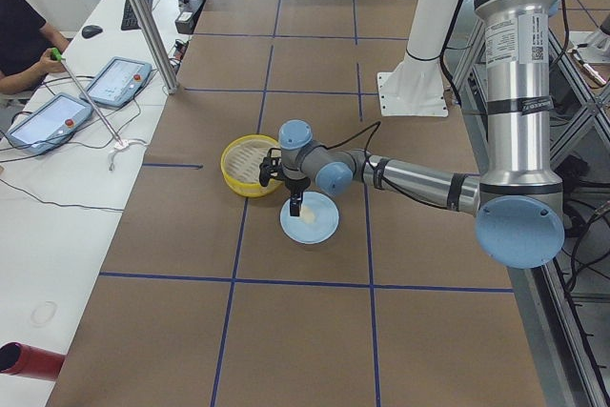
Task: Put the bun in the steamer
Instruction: 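Move the left gripper down over the pale bun on the blue plate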
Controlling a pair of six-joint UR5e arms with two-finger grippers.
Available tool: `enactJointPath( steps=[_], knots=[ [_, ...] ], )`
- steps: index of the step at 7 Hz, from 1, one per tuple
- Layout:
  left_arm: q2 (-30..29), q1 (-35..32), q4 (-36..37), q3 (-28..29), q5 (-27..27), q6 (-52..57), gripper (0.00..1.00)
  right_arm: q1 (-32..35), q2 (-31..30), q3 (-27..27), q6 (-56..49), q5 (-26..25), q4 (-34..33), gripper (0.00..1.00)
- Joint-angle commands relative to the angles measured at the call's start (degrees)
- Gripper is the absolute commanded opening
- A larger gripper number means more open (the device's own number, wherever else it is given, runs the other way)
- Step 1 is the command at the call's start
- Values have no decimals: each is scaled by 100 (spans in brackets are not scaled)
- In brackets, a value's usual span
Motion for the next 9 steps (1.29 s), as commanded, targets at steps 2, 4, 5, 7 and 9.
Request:
enactJointPath(
  steps=[2, 4, 5, 7, 9],
  knots=[
    [7, 159, -68, 207, 28, -51, 100, 2, 0, 0, 0, 0, 0, 100],
    [-37, 220, -85, 400, 37, -24, 100, -6, 0, 0, 0, 0, 0, 100],
    [-55, 325, -77, 419, 36, -42, 100, 2, 0, 0, 0, 0, 0, 100],
    [-81, 396, -85, 419, 28, -59, 100, 2, 0, 0, 0, 0, 0, 100],
    [-230, 396, -77, 419, 28, -24, 100, -6, 0, 0, 0, 0, 0, 100]
  ],
)
